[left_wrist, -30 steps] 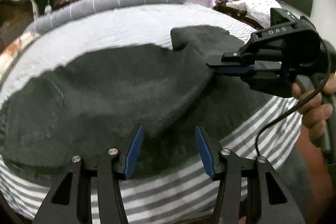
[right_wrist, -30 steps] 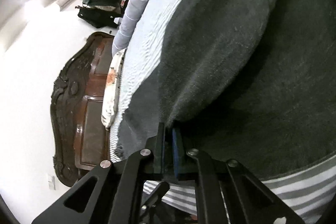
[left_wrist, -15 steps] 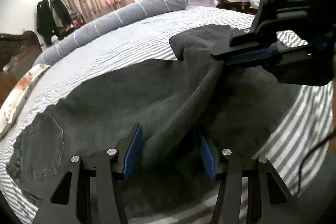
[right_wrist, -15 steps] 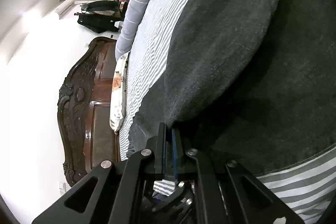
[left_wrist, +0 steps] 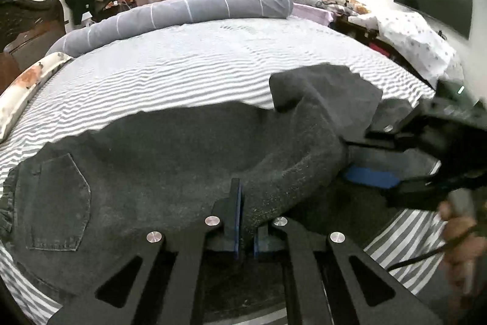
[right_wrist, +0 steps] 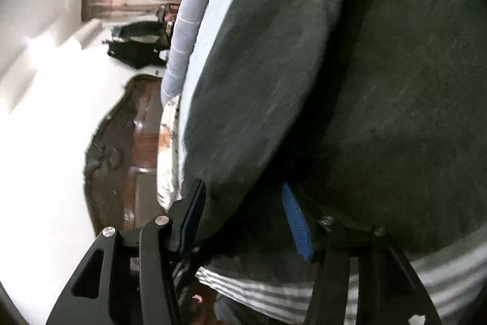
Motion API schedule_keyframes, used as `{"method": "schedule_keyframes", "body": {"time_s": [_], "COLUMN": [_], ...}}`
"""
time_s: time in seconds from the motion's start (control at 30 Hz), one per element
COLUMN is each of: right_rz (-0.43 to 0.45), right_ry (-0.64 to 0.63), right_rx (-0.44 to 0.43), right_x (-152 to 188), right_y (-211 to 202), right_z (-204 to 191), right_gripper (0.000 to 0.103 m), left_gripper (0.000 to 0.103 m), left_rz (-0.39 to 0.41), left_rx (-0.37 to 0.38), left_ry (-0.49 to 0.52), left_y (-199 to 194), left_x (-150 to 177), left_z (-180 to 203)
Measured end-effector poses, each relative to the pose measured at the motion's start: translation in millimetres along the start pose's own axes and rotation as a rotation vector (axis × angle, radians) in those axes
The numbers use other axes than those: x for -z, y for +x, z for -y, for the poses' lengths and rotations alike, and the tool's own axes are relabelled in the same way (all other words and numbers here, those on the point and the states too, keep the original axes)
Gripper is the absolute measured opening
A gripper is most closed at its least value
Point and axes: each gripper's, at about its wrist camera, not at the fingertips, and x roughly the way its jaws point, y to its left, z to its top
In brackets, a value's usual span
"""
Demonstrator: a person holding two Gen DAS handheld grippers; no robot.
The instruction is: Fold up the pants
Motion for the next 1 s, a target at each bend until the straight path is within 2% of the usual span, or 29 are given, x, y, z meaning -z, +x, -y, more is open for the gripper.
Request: {"method": "schedule_keyframes", "body": {"time_s": [0.07,0.17,0.27,0.43,0.5,0.53,0.57,0.73,0.8,0.9,1.0], "right_rz": [0.022,0.11,0.211,0.332,0.359,0.362,0.361,0.363,0.358,0.35,0.389], "right_ry": [0.026,0.039,0.014,0.073,0.082,0.084,0.079,0.057,0.032,0.022,-0.05], "right_rx": [-0.022,-0.063,-0.042,0.013,0.056,0.071,0.095,0.199,0.23,0.269,0.316], "right_x": [-11,-40,-82,-150,-171,-178,-186,-206,-212,-210,-197], "right_y": [1,-9,-29,-65,-76,-79,-81,-93,-94,-102,-132], "right_z": [7,12,15,38,46,49,51,53,49,40,16], "right_gripper": [0.051,0.047,0.042,0.027,0.021,0.013,0.011,0.011,0.006,0.004,0.004], "left_gripper": [0.005,0.005,0.005,0.005,0.005,0.005,0.005,0.005,0.005,0.005,0.005], "left_rz": [0.006,-0.005,-0.007,-0.019,-0.025,-0.03,-0.033,-0.047,-0.057,-0.059,-0.065], "left_rx": [0.012,0.027,0.027,0.029,0.035,0.033,0.033,0.034,0.03,0.022,0.021], "left_ry": [-0.008,-0.024,-0.018,-0.02,-0.021,-0.018,-0.017,-0.011,-0.007,-0.001,-0.011], "left_y": [-7,-12,-12,-10,-7,-5,-4,2,4,4,4], "left_x": [-6,-8,-8,-4,-4,-4,-3,1,2,3,-1], "left_z": [-1,-3,-3,-1,0,0,0,1,2,4,4]}}
